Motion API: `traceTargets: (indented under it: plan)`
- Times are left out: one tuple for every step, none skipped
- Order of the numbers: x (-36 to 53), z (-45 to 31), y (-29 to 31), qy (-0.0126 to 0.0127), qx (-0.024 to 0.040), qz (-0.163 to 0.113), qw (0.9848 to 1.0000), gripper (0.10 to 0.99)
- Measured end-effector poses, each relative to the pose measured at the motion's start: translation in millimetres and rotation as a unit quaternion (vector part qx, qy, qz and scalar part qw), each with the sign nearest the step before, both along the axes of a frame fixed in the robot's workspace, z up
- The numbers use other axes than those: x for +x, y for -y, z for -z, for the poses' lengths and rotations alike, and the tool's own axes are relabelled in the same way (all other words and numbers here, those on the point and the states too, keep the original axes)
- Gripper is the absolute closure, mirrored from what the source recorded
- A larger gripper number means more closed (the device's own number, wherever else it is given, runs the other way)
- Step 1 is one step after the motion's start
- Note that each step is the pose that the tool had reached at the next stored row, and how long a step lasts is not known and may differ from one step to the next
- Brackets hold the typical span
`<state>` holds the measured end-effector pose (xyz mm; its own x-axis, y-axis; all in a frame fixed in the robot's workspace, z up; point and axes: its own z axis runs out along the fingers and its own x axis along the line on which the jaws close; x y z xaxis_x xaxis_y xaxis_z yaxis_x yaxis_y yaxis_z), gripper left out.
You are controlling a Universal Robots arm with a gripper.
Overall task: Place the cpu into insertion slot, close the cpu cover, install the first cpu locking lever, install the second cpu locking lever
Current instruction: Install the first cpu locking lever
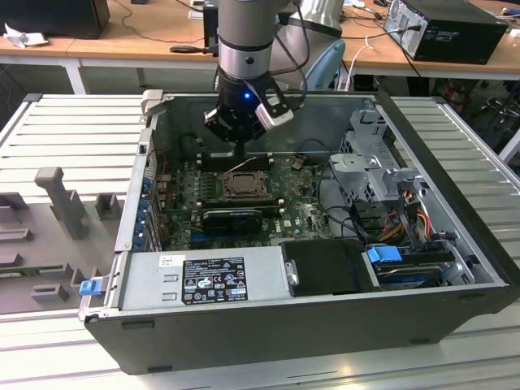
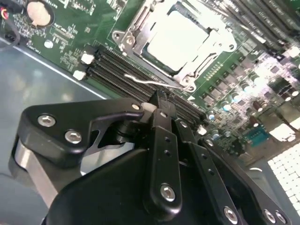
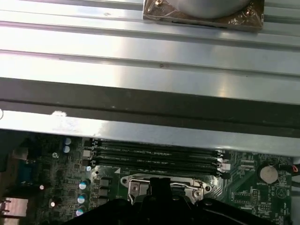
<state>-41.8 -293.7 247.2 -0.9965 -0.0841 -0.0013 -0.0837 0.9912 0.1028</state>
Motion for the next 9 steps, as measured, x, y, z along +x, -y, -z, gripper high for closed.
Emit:
traceTargets:
  plan:
    - [0.2, 0.3, -0.1, 0.0, 0.0054, 0.0, 1.0, 0.98]
    - [0.2, 0.6, -0.1, 0.0, 0.0094, 0.0, 1.0, 0.98]
    - [0.5, 3.2, -0.2, 0.002, 0.011, 0.0, 0.9999, 0.98]
    - [5.3, 9.5, -1.0, 0.0022, 0.011, 0.0, 0.9999, 0.98]
    - [16.4, 17.4, -2.4, 0.0021, 0.0109, 0.0, 0.9999, 0.98]
    - [22.2, 22.7, -3.0, 0.0025, 0.0109, 0.0, 0.9999, 0.98]
    - [22.5, 25.2, -3.2, 0.0026, 0.0109, 0.0, 0.9999, 0.98]
    - [22.6, 27.3, -3.3, 0.0029, 0.0109, 0.0, 0.9999, 0.98]
    - [22.7, 28.9, -3.3, 0.003, 0.011, 0.0, 0.9999, 0.98]
